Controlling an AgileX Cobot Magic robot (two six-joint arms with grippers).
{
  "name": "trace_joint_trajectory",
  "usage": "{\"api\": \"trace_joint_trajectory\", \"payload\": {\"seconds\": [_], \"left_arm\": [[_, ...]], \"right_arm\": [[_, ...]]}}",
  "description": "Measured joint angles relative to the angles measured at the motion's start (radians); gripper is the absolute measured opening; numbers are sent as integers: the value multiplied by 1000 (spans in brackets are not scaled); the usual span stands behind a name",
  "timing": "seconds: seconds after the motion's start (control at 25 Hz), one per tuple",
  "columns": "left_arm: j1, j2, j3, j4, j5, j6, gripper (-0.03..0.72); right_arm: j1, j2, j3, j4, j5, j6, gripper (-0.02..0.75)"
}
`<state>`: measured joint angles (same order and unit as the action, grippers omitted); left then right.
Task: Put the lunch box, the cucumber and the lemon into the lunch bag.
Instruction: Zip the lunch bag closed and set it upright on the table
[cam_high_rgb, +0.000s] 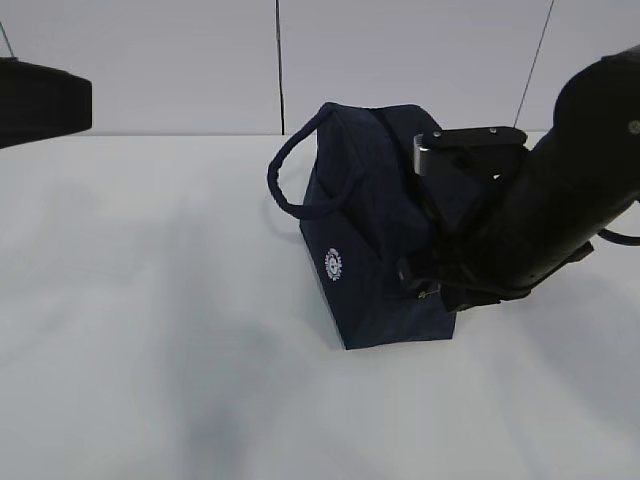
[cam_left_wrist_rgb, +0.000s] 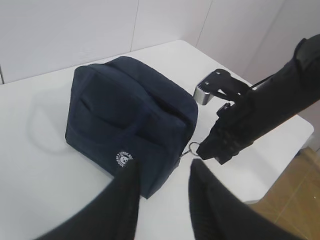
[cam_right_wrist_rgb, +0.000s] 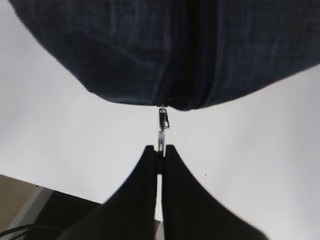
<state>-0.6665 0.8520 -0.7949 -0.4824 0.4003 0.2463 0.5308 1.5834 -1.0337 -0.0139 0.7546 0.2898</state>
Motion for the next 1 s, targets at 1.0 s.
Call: {"api": "trace_joint_trajectory", "payload": {"seconds": [1.0], "left_arm": [[0,0,0,2,2,0,239]], "right_arm": [[0,-60,-212,-67,70,-40,6]]}}
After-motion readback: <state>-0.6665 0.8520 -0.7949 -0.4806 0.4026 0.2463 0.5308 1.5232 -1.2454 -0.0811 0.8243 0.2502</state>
